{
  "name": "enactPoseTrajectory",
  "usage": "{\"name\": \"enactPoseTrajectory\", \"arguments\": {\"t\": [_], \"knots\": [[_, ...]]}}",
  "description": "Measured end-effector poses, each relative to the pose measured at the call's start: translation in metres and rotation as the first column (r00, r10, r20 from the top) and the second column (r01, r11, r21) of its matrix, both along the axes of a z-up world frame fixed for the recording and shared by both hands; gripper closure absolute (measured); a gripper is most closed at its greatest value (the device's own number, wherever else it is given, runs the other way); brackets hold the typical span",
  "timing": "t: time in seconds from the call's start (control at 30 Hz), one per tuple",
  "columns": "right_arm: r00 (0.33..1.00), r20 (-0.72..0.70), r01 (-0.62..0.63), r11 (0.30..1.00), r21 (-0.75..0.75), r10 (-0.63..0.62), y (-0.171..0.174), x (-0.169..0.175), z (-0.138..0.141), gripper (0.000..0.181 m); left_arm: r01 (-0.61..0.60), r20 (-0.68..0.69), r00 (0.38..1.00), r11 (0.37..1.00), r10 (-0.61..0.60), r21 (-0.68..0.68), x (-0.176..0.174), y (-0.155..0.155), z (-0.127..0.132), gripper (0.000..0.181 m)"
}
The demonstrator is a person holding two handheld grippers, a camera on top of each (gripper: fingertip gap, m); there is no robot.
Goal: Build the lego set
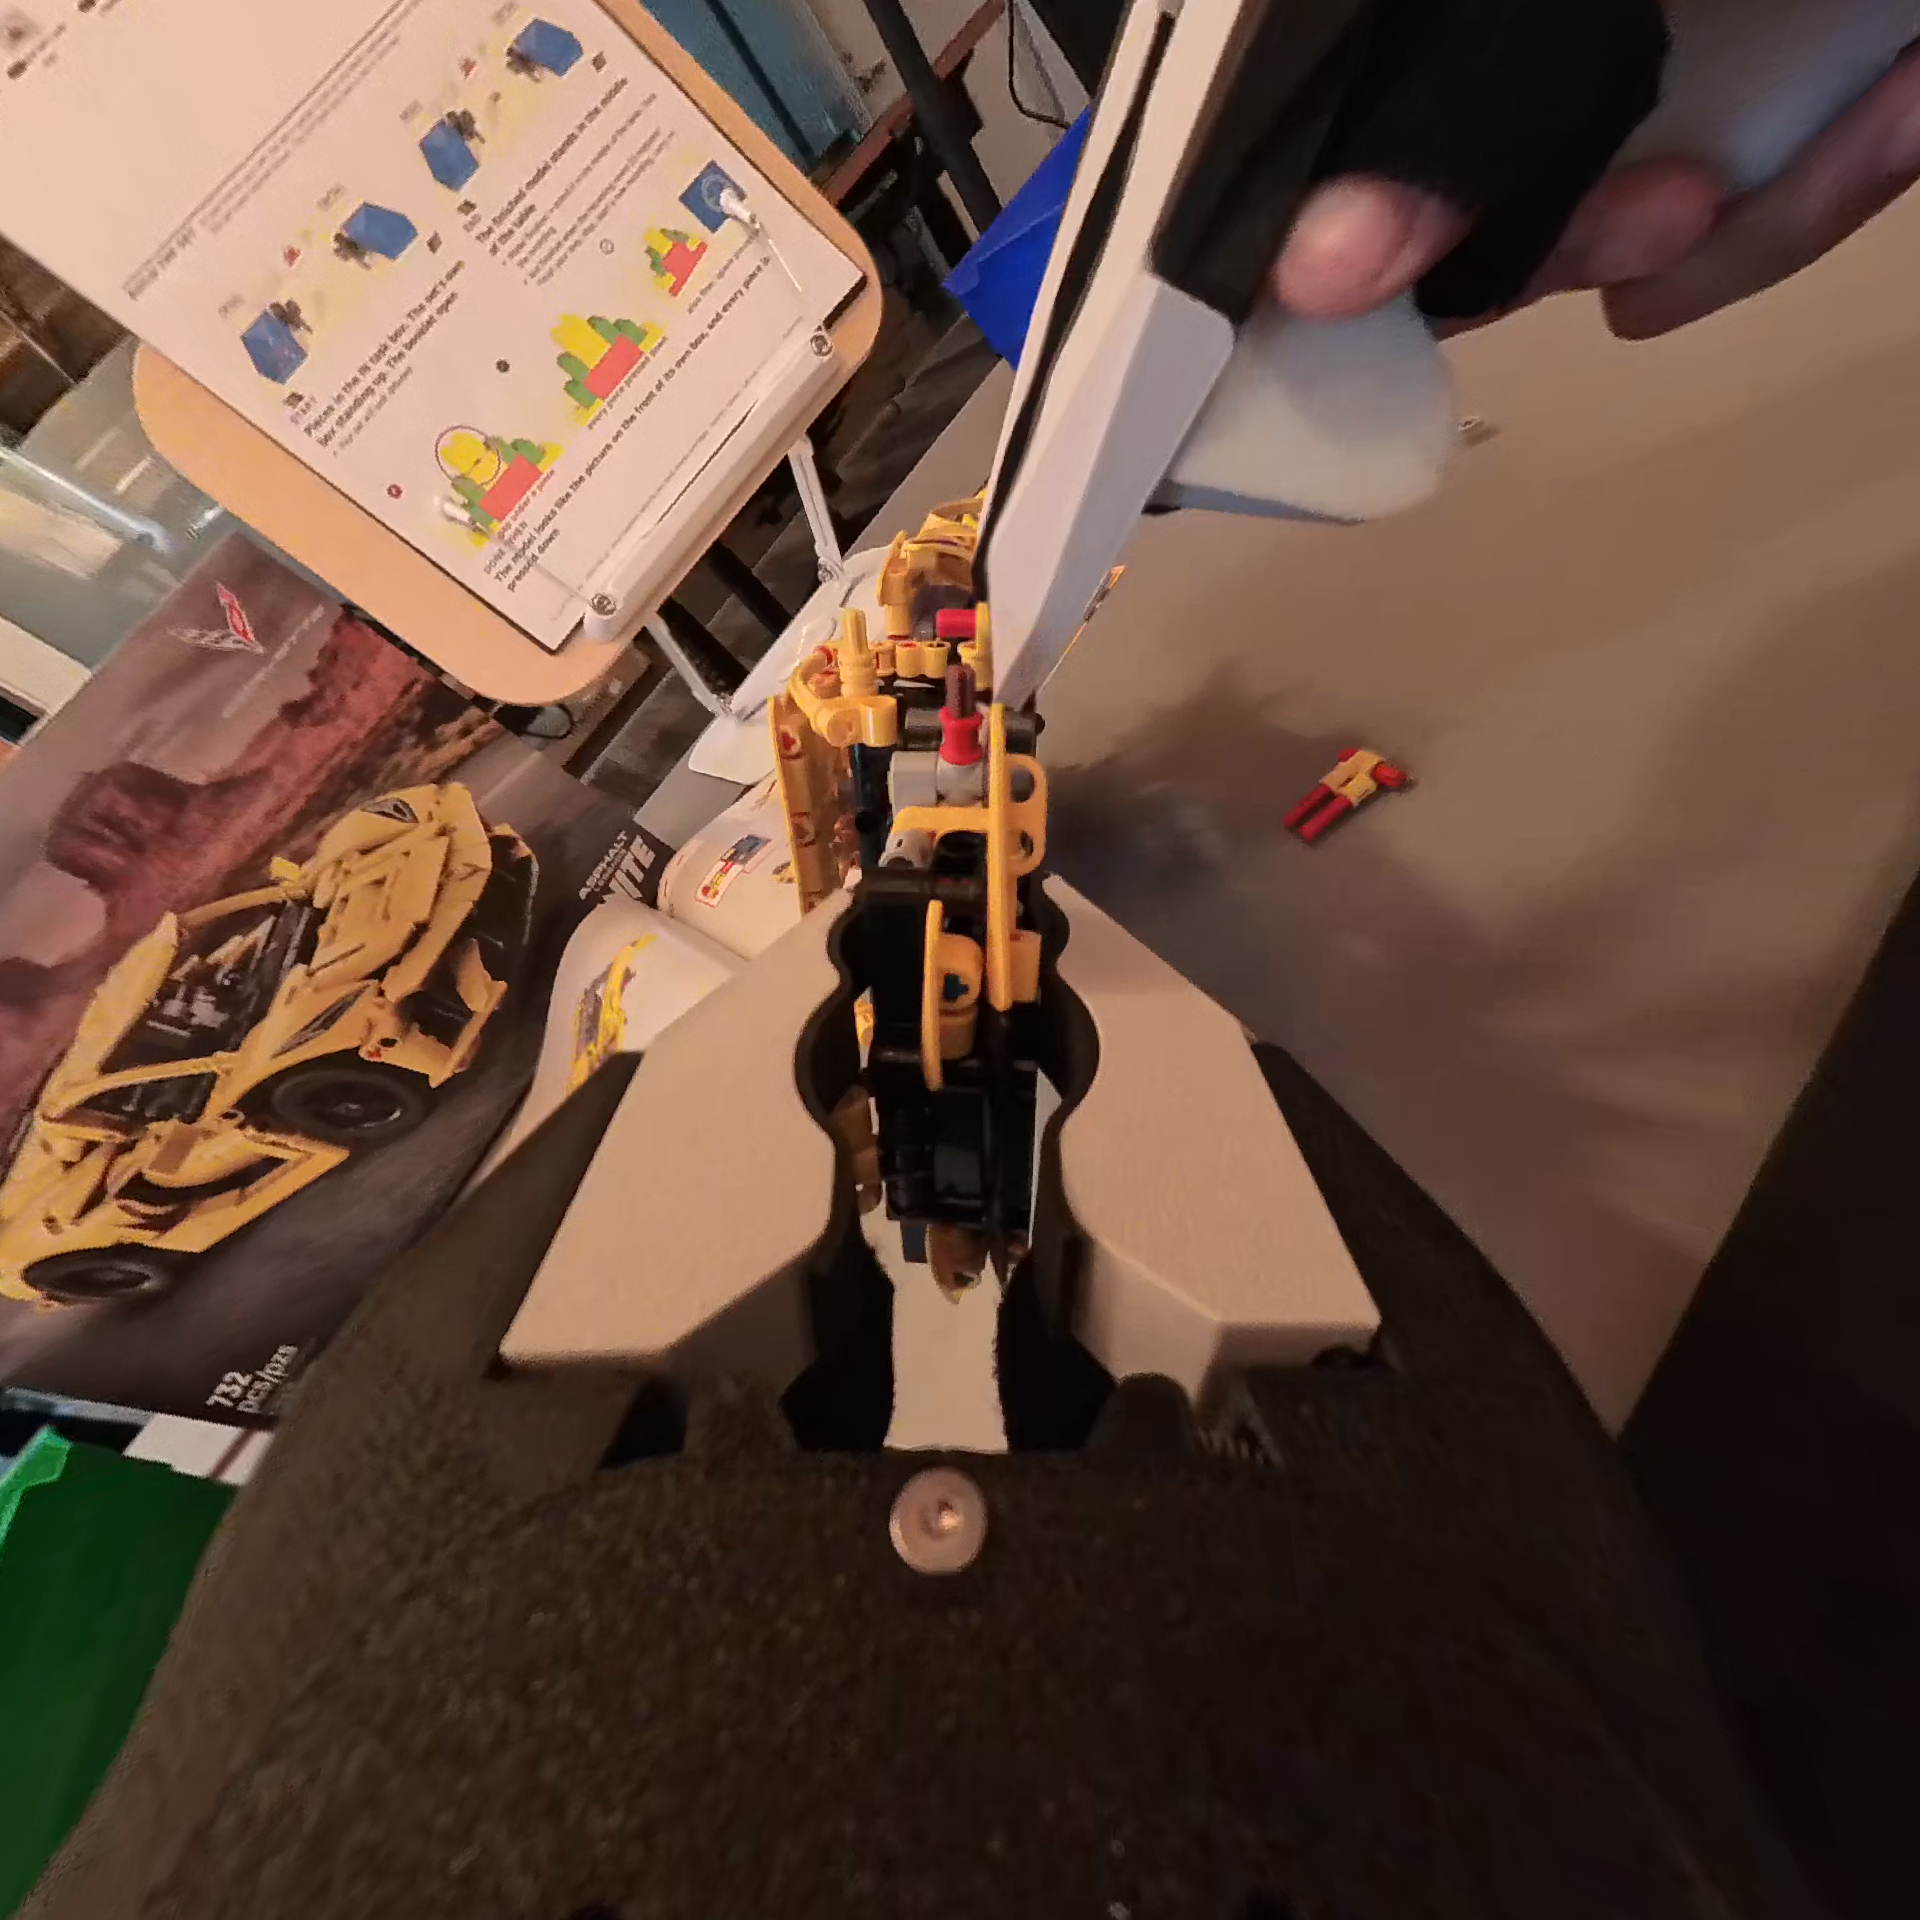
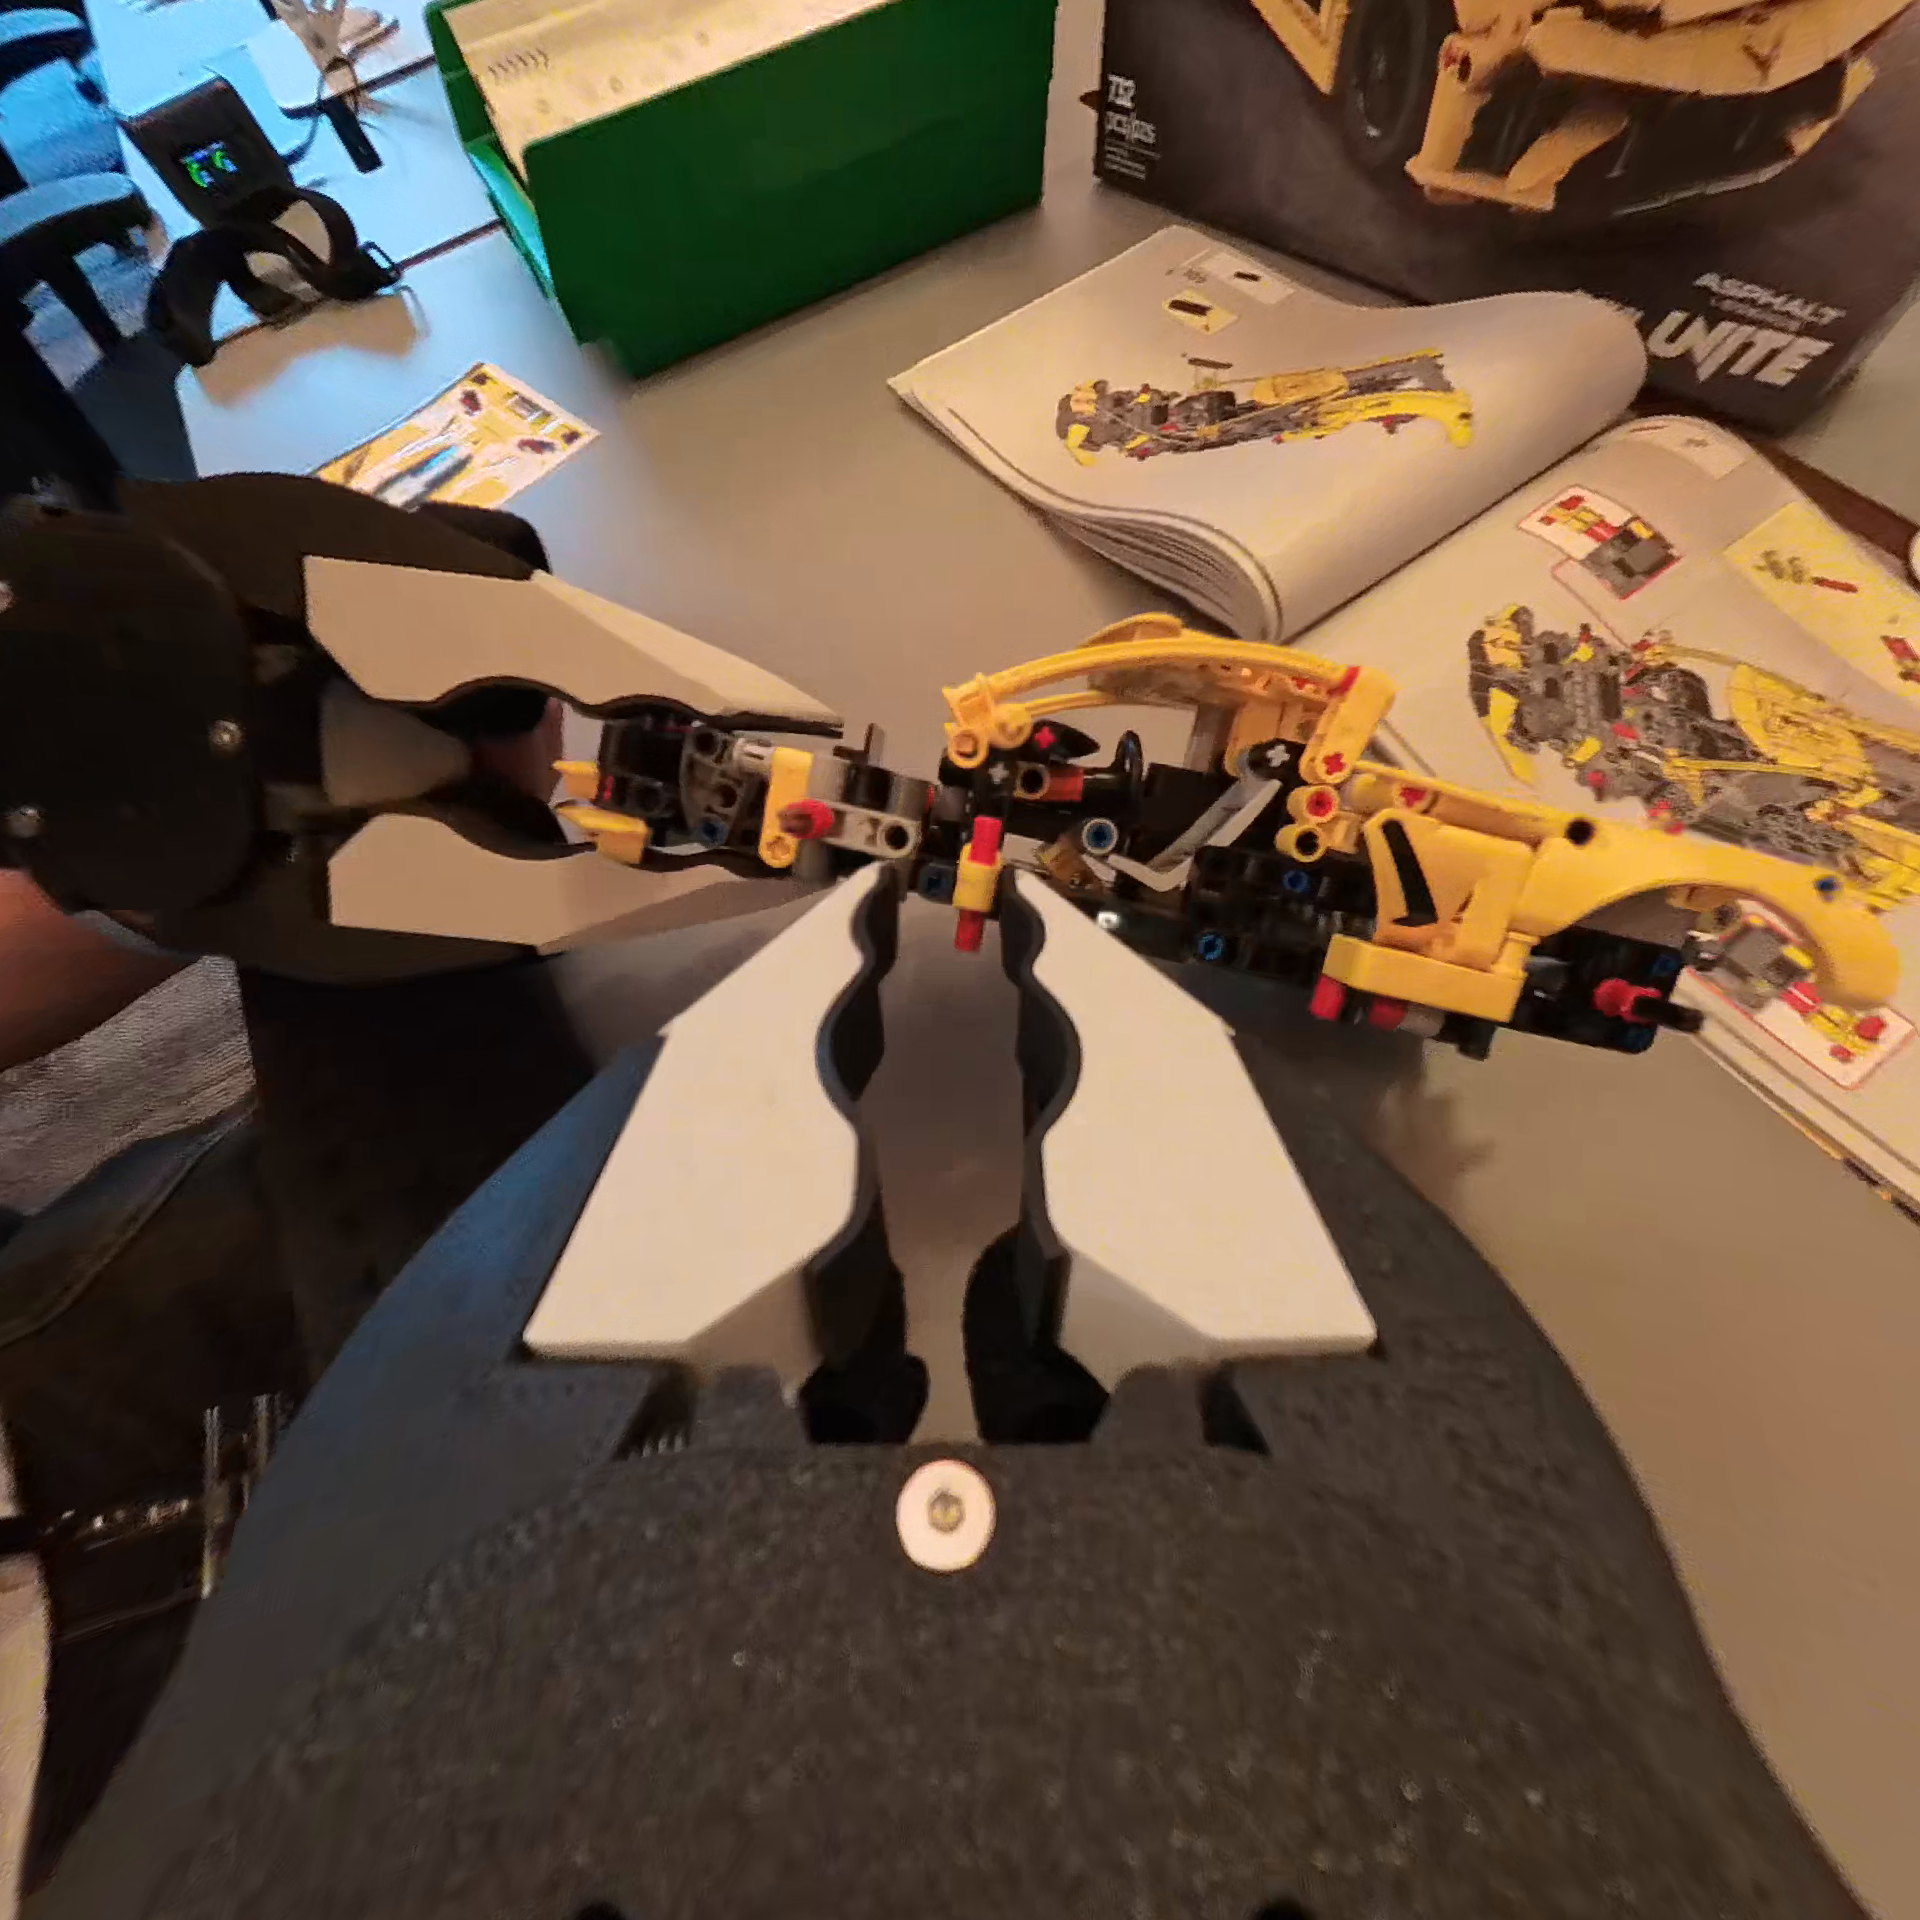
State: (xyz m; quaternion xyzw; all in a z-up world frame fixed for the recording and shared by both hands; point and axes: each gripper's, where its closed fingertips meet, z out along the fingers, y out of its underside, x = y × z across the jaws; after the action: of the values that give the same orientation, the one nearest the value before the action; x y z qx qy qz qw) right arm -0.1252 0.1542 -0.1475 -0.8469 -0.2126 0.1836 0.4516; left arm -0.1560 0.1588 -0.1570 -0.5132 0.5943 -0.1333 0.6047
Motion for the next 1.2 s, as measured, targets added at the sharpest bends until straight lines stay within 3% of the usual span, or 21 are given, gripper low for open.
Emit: {"name": "enactPoseTrajectory", "arguments": {"t": [0.1, 0.67, 1.03, 1.2], "knots": [[1.0, -0.002, 0.021, 1.0, -0.008, -0.021, -0.004, 0.01, -0.004, 0.174, 0.008, -0.03, 1.0, 0.998, -0.006, 0.055, 0.005, -0.006, -0.001, 0.153], [0.944, -0.326, 0.002, 0.993, -0.12, -0.042, -0.034, 0.043, -0.031, 0.175, 0.008, -0.222, 0.971, 0.916, 0.089, 0.401, 0.04, -0.039, -0.016, 0.153], [0.911, -0.412, -0.02, 0.998, -0.065, -0.008, -0.04, 0.049, -0.041, 0.174, 0.019, -0.234, 0.967, 0.883, 0.103, 0.469, 0.048, -0.048, -0.024, 0.153], [0.864, -0.503, -0.01, 1.0, -0.016, 0.0, -0.041, 0.05, -0.046, 0.174, 0.031, -0.234, 0.968, 0.873, 0.096, 0.487, 0.05, -0.049, -0.028, 0.153]]}}
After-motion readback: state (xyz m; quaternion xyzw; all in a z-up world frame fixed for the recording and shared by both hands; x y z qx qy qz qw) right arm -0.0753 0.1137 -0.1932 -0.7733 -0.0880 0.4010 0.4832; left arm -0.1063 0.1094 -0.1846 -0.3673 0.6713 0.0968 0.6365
